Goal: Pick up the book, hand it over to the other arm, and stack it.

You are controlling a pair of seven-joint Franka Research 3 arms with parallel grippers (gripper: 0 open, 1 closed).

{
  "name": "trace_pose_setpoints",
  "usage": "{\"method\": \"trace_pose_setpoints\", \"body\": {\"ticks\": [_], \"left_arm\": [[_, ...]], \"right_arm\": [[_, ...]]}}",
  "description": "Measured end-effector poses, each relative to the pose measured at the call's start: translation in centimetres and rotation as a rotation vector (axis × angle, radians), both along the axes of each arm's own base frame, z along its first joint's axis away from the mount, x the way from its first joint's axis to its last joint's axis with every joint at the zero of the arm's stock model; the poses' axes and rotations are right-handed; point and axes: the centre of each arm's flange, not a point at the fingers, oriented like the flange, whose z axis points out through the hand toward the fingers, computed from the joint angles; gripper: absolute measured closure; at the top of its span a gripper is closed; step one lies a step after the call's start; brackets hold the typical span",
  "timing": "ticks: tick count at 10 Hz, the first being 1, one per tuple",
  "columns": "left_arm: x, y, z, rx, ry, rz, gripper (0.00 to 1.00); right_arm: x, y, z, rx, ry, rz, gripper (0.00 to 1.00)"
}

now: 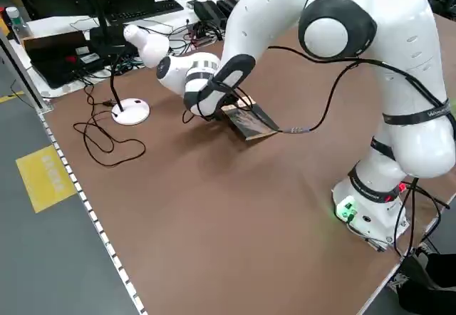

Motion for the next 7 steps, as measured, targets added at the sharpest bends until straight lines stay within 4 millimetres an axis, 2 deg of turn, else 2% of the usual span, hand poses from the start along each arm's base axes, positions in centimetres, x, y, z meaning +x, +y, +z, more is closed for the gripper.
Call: {"method": "trace_pose_setpoints", "body": {"ticks": [7], "left_arm": [[-0.04, -0.47, -0.68, -0.013, 0.009, -0.004, 0.11]], "right_arm": [[0.0, 0.0, -0.04, 0.0, 0.001, 0.0, 0.0]]}}
